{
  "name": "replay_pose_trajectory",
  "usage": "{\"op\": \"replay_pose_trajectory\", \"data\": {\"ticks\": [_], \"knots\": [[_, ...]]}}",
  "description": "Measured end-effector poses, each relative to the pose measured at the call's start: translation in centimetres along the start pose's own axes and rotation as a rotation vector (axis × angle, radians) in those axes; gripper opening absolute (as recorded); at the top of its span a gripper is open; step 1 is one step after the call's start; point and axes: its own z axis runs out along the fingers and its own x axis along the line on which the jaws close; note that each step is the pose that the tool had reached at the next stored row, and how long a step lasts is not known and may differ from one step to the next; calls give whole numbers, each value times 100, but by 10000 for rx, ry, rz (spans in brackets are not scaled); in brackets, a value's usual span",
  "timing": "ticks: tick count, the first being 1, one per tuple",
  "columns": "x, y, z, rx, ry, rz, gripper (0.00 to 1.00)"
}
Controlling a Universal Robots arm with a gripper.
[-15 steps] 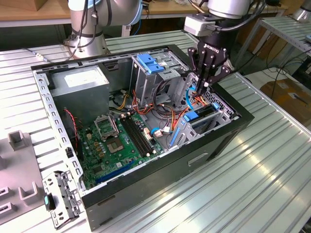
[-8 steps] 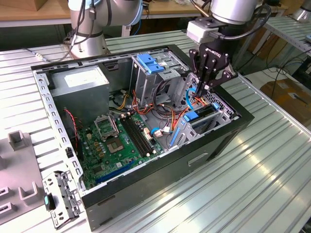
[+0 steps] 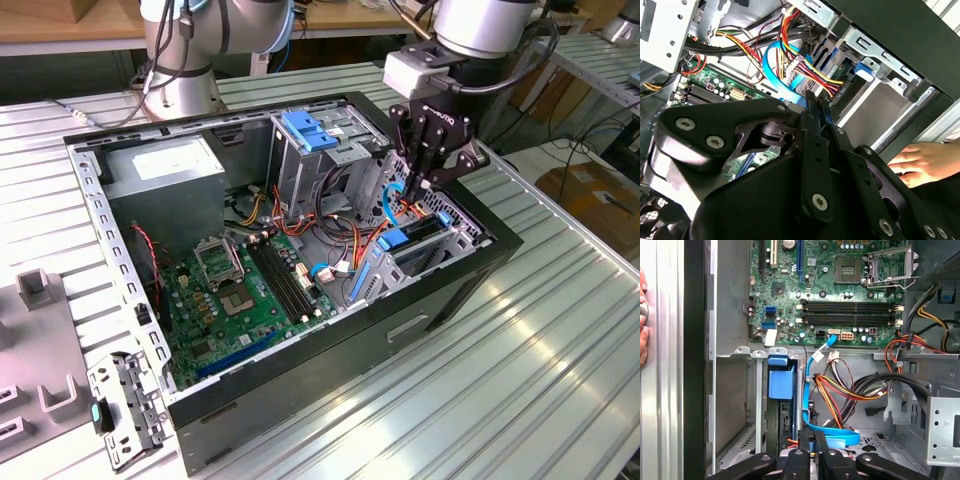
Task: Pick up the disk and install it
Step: 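Insert the second disk wire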
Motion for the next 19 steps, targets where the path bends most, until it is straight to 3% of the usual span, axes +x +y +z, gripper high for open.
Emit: {"op": "replay_pose_trajectory", "data": {"ticks": [2,4,6,8,13,16,19], "knots": [[40,12,10,39,-123,-4,16],[111,29,25,72,-303,-8,16],[165,39,35,78,-399,-8,16],[254,51,52,84,-555,-2,16],[394,59,78,103,-926,12,16],[440,64,88,118,-1175,21,16],[453,65,96,121,-1322,27,16]]}}
